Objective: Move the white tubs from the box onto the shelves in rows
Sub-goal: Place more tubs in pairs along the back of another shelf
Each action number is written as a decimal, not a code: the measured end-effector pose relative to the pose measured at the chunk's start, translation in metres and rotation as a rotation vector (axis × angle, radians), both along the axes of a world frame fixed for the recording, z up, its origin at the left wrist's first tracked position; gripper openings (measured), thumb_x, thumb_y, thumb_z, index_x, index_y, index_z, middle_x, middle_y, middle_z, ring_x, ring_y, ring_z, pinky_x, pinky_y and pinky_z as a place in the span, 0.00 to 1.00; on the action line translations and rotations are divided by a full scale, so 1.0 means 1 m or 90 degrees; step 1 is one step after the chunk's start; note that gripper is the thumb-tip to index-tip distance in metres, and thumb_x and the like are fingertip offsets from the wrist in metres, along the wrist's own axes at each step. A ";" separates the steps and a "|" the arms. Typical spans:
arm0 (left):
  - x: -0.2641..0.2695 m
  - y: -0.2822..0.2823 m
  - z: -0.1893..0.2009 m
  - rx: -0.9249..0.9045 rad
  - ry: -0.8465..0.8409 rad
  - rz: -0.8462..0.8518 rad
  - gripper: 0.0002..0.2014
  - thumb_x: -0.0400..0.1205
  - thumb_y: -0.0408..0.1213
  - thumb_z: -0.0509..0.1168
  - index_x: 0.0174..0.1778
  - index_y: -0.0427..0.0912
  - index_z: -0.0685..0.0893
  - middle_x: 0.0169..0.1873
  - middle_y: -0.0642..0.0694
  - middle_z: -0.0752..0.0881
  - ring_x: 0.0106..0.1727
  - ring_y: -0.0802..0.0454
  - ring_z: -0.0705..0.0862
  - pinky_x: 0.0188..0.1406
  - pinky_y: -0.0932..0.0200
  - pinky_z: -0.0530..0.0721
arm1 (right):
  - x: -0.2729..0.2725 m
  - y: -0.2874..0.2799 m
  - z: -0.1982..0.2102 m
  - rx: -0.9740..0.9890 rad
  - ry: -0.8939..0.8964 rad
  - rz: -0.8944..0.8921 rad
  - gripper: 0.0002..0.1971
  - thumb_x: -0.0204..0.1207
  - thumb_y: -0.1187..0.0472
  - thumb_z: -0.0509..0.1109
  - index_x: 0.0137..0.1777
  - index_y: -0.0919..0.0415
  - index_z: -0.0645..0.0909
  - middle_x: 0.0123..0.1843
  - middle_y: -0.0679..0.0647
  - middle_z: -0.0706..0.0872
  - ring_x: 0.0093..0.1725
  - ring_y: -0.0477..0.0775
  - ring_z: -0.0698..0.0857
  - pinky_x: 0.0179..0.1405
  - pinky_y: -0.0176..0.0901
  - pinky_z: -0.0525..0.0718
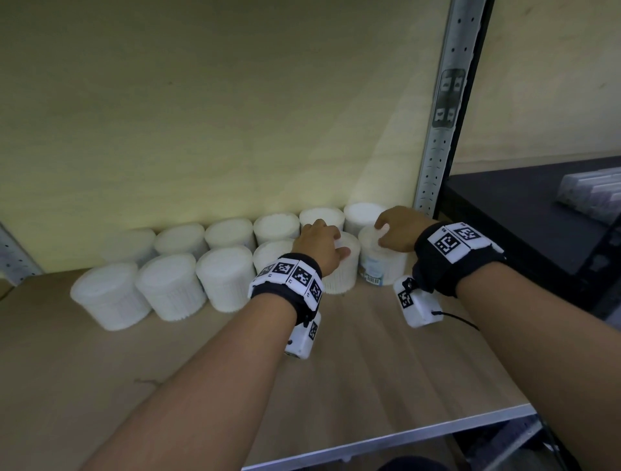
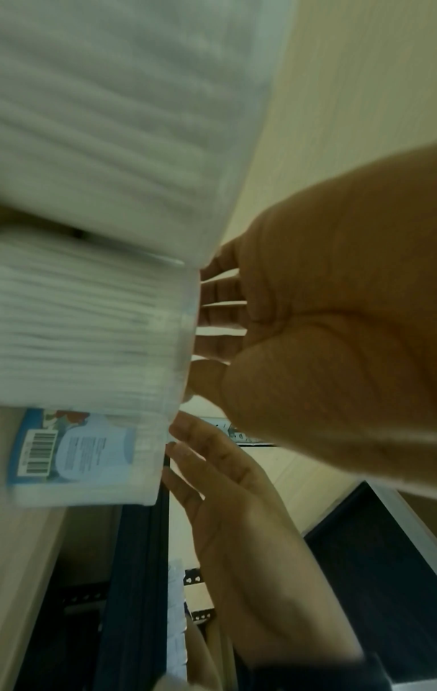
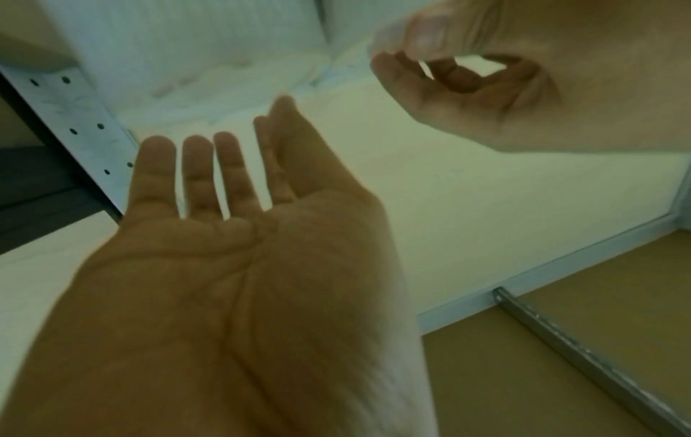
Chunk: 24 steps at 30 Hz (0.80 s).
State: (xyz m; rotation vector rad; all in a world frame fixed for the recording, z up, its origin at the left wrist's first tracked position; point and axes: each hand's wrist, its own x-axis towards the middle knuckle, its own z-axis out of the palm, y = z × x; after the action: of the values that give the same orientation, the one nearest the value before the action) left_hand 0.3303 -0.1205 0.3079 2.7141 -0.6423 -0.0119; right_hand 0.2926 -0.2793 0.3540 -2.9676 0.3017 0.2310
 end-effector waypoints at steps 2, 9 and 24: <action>0.000 0.000 0.000 0.002 0.001 0.000 0.23 0.82 0.48 0.63 0.71 0.41 0.76 0.68 0.40 0.73 0.70 0.41 0.71 0.71 0.48 0.72 | 0.003 0.001 -0.004 -0.039 -0.027 -0.021 0.27 0.80 0.48 0.63 0.75 0.62 0.71 0.76 0.60 0.72 0.75 0.62 0.72 0.72 0.49 0.70; -0.001 -0.001 0.001 0.011 0.001 0.002 0.23 0.83 0.48 0.62 0.72 0.41 0.75 0.68 0.40 0.73 0.71 0.41 0.71 0.71 0.48 0.73 | 0.001 0.001 -0.012 -0.057 -0.025 -0.013 0.31 0.79 0.42 0.63 0.74 0.63 0.71 0.74 0.62 0.73 0.72 0.63 0.74 0.71 0.50 0.72; -0.001 -0.003 0.000 0.018 -0.007 0.007 0.22 0.83 0.48 0.62 0.72 0.42 0.75 0.68 0.40 0.73 0.71 0.42 0.71 0.70 0.49 0.74 | -0.003 -0.008 -0.012 0.011 -0.074 -0.018 0.21 0.81 0.55 0.63 0.73 0.59 0.74 0.73 0.61 0.71 0.73 0.63 0.71 0.73 0.50 0.70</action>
State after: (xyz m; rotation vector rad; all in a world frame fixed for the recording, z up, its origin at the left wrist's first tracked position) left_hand 0.3288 -0.1232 0.3074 2.7462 -0.6344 -0.0032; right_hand 0.2894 -0.2876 0.3419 -2.9422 0.3245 0.0578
